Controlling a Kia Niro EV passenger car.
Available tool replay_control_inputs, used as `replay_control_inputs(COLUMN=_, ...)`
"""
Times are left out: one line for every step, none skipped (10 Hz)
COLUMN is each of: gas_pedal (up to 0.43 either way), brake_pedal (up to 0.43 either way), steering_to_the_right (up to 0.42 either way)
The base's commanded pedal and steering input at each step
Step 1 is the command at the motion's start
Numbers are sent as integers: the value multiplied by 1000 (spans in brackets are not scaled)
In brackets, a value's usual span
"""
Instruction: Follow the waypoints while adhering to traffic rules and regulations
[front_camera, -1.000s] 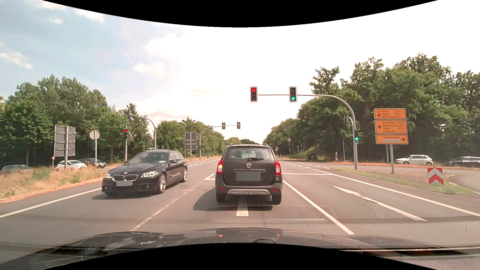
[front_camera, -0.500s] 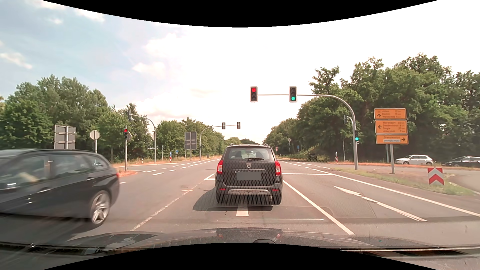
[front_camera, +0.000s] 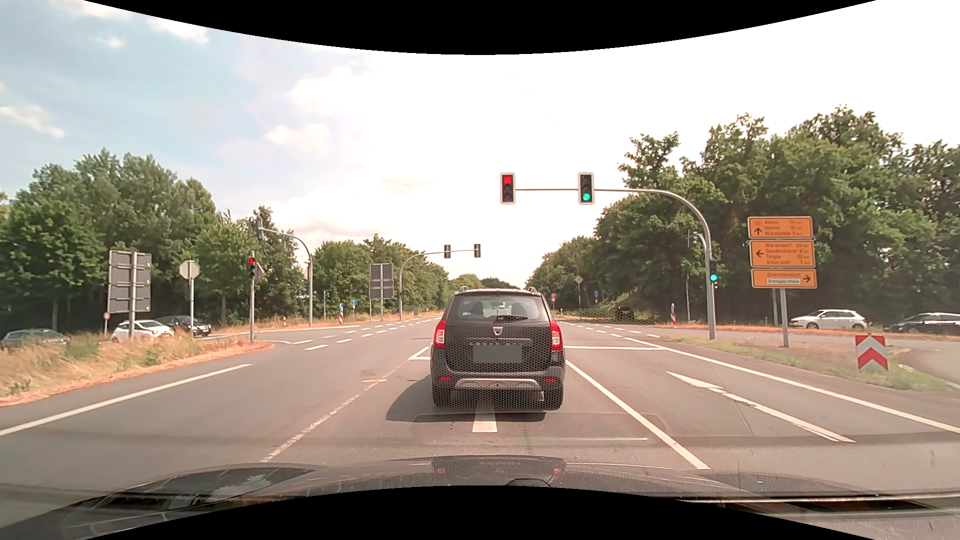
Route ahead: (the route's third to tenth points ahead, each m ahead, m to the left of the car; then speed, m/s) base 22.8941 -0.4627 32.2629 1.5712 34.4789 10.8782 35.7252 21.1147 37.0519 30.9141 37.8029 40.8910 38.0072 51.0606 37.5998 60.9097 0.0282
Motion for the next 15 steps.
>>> replay_control_inputs(gas_pedal=0, brake_pedal=171, steering_to_the_right=0)
replay_control_inputs(gas_pedal=0, brake_pedal=171, steering_to_the_right=0)
replay_control_inputs(gas_pedal=0, brake_pedal=171, steering_to_the_right=0)
replay_control_inputs(gas_pedal=0, brake_pedal=171, steering_to_the_right=0)
replay_control_inputs(gas_pedal=0, brake_pedal=171, steering_to_the_right=0)
replay_control_inputs(gas_pedal=0, brake_pedal=171, steering_to_the_right=0)
replay_control_inputs(gas_pedal=0, brake_pedal=171, steering_to_the_right=0)
replay_control_inputs(gas_pedal=0, brake_pedal=171, steering_to_the_right=0)
replay_control_inputs(gas_pedal=0, brake_pedal=171, steering_to_the_right=0)
replay_control_inputs(gas_pedal=0, brake_pedal=171, steering_to_the_right=0)
replay_control_inputs(gas_pedal=0, brake_pedal=171, steering_to_the_right=0)
replay_control_inputs(gas_pedal=0, brake_pedal=171, steering_to_the_right=0)
replay_control_inputs(gas_pedal=0, brake_pedal=171, steering_to_the_right=0)
replay_control_inputs(gas_pedal=0, brake_pedal=171, steering_to_the_right=0)
replay_control_inputs(gas_pedal=0, brake_pedal=171, steering_to_the_right=0)
